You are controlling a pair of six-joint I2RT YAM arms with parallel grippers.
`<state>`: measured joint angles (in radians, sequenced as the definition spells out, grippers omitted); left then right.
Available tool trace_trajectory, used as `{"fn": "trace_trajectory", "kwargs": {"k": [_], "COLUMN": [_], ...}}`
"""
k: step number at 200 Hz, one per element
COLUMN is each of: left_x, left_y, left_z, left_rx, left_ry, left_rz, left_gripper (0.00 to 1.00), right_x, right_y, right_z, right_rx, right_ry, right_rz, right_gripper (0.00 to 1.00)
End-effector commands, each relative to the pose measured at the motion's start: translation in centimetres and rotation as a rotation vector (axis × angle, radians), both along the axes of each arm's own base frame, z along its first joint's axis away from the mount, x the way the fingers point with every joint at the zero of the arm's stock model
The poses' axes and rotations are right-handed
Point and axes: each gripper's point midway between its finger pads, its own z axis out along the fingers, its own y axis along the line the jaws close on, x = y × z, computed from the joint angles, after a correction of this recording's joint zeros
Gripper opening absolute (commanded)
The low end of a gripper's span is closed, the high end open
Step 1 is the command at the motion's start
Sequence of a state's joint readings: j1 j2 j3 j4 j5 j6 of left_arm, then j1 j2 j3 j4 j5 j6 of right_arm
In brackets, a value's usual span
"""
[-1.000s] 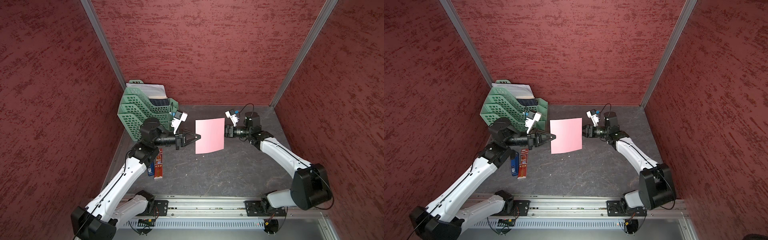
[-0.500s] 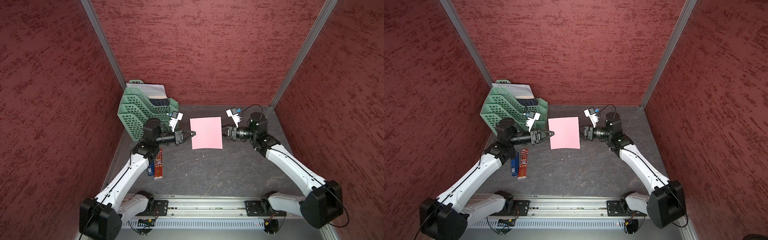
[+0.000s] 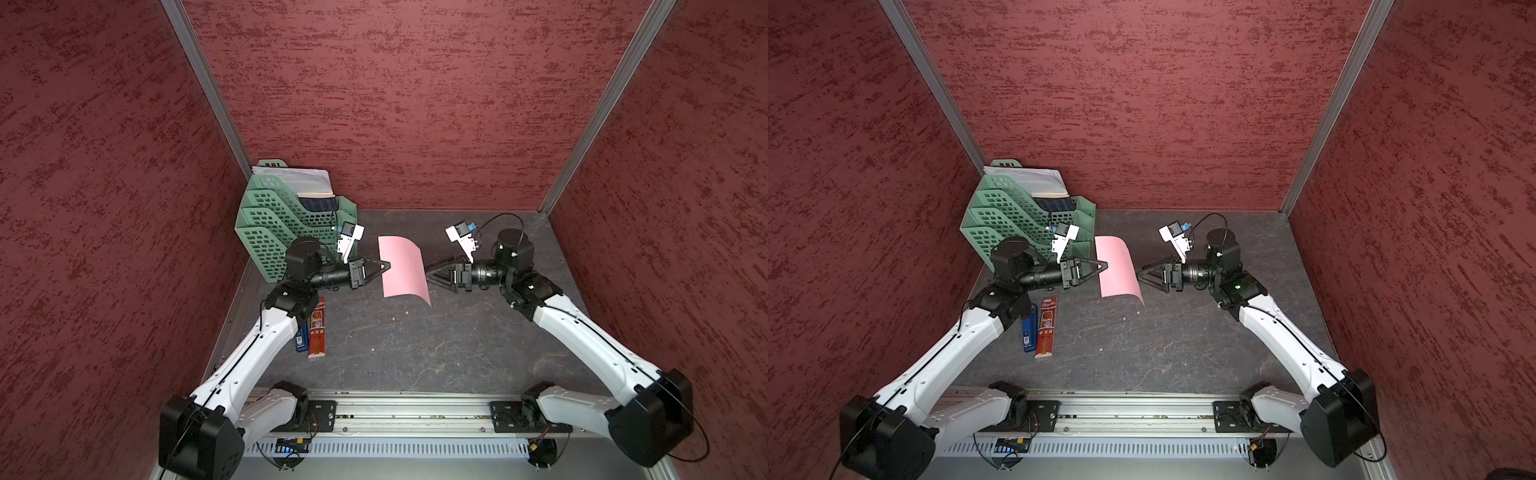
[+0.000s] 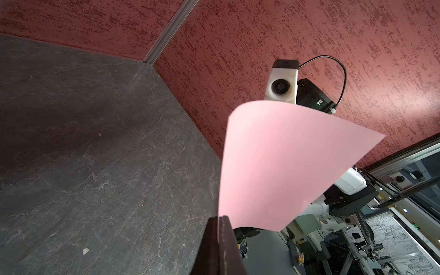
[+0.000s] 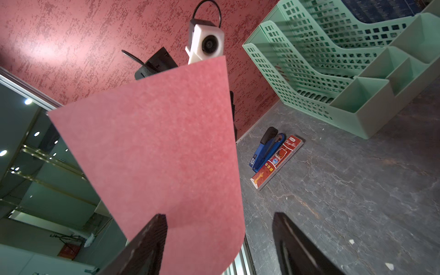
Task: Fold the square paper along the opposite sides
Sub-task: Fold the paper.
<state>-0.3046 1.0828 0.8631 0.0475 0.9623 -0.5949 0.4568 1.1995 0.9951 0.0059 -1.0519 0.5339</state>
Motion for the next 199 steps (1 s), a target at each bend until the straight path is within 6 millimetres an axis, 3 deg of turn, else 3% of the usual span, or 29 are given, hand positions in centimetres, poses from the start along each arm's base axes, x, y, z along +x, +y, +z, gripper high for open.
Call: {"fn": "trace_trajectory", "kwargs": {"k": [1,141,199], "left_x": [-0.1,-2.5,-3.2], "left_y": [0.2,-1.3,-1.6], "left_z": [0.2,0.5,1.0], "left_rx": [-0.017,-0.026,-0.033], "left_ry": [-0.014,-0.040,-0.062], "left_rz": [0.000,-0.064,-0.076], "left_gripper": [0.00,0.00,0.00], "right_x": [-1.0,-0.8,-0.6], "right_y": [0.3,4.2,5.2], "right_z": [0.6,1.4,1.2], "right_rx": [0.003,0.019,0.020], "right_ry": [-0.044,-0.055,-0.041], "right_rz": [0.027,0.109,0.121], "right_gripper": [0.76,0.66,0.57]}}
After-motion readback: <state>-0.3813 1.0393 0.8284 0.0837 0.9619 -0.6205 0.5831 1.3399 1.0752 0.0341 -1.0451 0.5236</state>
